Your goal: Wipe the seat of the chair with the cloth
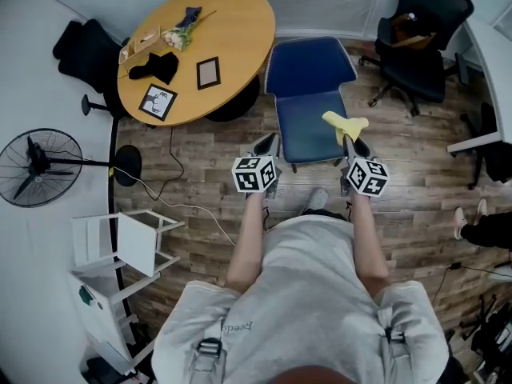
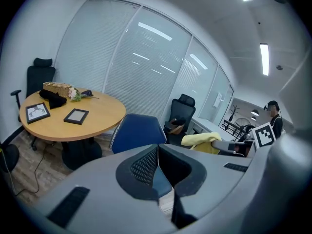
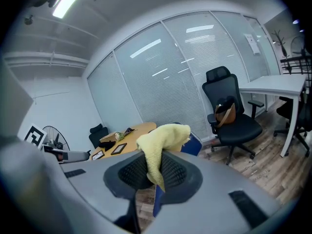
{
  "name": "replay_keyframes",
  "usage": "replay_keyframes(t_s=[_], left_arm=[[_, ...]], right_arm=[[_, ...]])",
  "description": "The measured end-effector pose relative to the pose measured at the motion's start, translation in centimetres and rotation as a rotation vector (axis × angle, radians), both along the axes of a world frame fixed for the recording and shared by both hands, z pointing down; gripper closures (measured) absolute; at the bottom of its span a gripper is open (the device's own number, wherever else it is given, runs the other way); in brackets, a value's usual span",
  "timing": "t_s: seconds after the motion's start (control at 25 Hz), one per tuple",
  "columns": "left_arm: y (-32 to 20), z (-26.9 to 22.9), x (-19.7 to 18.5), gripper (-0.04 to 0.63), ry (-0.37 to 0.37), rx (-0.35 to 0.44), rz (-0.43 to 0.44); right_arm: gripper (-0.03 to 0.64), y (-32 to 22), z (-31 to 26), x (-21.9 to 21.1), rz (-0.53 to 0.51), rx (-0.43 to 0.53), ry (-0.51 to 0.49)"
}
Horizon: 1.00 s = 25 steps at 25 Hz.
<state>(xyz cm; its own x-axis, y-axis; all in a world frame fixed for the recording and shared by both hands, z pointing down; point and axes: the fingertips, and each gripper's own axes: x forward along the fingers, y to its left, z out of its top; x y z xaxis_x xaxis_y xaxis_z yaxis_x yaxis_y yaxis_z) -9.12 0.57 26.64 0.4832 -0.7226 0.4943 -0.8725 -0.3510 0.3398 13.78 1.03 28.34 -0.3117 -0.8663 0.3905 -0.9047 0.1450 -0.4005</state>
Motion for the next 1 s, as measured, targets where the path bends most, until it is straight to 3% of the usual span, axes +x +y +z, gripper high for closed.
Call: replay_keyframes(t_s=[0.4, 0.68, 1.0], left_arm=[[-4.3, 3.5, -0.7, 0.568, -0.030, -0.060, 0.105], [-11.1, 5.4, 1.6, 0.568, -0.070, -0.093, 0.325], [-10.7, 12.0, 3.3, 0.568, -0.113, -0.255, 0.451]], right_arm=[[0.544, -2.2, 2.9, -1.3, 0.058, -0.051, -0.002], [0.543, -4.0, 3.6, -0.4, 0.209, -0.057, 0.001], [0.544, -4.4, 7.6, 0.3, 0.282, -0.155, 0.000]])
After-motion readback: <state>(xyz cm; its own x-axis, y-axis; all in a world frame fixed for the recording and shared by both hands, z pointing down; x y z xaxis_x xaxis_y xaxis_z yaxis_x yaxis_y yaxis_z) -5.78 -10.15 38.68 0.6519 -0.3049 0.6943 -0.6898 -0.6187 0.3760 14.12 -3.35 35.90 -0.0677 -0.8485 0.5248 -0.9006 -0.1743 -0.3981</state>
